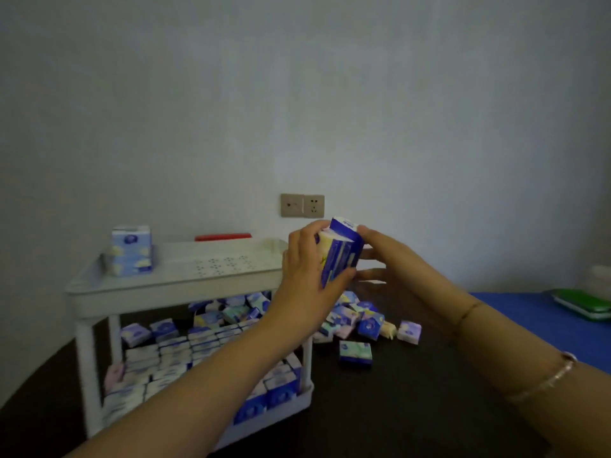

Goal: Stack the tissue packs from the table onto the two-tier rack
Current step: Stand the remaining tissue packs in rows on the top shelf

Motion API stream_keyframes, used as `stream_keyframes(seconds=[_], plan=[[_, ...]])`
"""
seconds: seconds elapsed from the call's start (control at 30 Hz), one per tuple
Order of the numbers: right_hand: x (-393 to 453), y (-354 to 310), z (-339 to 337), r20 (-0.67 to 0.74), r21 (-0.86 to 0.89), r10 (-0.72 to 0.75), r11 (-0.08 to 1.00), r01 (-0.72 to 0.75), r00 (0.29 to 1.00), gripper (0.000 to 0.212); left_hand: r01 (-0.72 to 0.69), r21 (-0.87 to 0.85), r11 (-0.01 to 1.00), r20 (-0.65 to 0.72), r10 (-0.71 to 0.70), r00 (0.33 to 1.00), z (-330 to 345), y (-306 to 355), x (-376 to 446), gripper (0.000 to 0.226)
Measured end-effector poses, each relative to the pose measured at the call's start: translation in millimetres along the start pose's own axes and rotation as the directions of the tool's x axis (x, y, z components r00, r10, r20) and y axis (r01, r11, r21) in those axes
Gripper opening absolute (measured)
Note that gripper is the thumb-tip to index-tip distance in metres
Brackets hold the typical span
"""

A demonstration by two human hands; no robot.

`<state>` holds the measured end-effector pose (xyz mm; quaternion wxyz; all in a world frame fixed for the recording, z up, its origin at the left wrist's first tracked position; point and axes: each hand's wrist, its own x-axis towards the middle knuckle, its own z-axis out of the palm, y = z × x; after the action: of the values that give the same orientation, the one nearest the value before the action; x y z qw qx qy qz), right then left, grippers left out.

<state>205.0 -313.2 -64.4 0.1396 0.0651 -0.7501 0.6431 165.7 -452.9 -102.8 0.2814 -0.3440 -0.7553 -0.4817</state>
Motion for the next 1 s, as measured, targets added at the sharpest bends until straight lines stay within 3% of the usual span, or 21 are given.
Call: stream_keyframes(seconds=[0.13,0.27,0.33,0.53,0.7,0.9,1.0], plan=[[4,-42,52,0.142,-0.098,-0.123,0.986,0.138,0.982,0.027,0.044,0.036,0.998,0.037,-0.045,0.998,-61,7,4,0.094],[22,-63,113,0.245,-0.165,-0.174,0.962,0.217,0.954,0.062,0.154,-0.010,0.988,-0.006,-0.154,0.988,-127,-1,4,0.105],[32,-64,145,0.289,-0.152,-0.183,0.960,0.233,0.940,0.062,0.211,-0.043,0.977,-0.025,-0.212,0.977,-157,-12,3,0.106],[71,-49,215,0.417,-0.153,-0.101,0.972,0.179,0.904,0.056,0.393,-0.039,0.919,0.083,-0.389,0.918,-230,-48,-15,0.086],[99,-26,235,0.487,-0.242,-0.013,0.959,0.149,0.873,0.059,0.501,0.057,0.864,0.054,-0.503,0.862,-261,-68,-20,0.069],[122,-6,250,0.555,-0.293,0.068,0.949,0.119,0.829,0.062,0.670,0.172,0.722,0.111,-0.690,0.715,-261,-103,-8,0.069],[124,-5,247,0.590,-0.374,0.105,0.915,0.155,0.801,0.056,0.706,0.206,0.677,0.166,-0.735,0.657,-259,-116,0,0.053]])
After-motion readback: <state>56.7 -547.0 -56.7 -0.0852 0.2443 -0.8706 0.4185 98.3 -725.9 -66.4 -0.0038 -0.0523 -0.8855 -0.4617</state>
